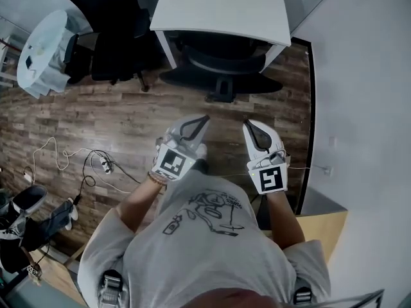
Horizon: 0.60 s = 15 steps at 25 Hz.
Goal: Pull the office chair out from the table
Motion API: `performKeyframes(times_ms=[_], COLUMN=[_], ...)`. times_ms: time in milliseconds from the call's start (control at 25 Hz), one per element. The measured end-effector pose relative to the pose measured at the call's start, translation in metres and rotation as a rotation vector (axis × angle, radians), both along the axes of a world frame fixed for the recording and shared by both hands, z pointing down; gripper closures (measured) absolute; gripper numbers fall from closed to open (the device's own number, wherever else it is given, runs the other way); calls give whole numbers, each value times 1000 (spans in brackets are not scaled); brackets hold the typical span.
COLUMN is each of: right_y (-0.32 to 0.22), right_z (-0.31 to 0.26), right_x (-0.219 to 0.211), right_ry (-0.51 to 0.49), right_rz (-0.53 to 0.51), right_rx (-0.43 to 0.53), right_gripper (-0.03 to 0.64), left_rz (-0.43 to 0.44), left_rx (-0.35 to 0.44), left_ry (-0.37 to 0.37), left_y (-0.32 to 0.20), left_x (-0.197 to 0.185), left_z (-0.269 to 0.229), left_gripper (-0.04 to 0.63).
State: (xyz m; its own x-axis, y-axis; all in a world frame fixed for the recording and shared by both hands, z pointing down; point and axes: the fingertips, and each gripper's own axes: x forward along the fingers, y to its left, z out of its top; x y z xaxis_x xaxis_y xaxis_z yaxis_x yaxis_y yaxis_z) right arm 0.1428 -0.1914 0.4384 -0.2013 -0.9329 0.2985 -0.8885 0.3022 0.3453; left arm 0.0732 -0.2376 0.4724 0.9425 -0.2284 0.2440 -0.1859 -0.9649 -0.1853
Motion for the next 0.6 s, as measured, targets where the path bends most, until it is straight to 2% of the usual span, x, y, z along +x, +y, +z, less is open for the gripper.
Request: performKeyframes(times_ms=[320, 600], right_y=[-59, -92], right_z=[53, 111], right_x=[16, 40], right_ry=[208, 381], right_rz=[-63, -114], right_rx=[-143, -275], right_gripper=[574, 533], left_rz=[75, 161], left_rx=[125, 223], left_ry=[-237, -431], left_y=[-66, -100], left_x=[16, 29], left_z=[58, 102], left_gripper=[555, 532])
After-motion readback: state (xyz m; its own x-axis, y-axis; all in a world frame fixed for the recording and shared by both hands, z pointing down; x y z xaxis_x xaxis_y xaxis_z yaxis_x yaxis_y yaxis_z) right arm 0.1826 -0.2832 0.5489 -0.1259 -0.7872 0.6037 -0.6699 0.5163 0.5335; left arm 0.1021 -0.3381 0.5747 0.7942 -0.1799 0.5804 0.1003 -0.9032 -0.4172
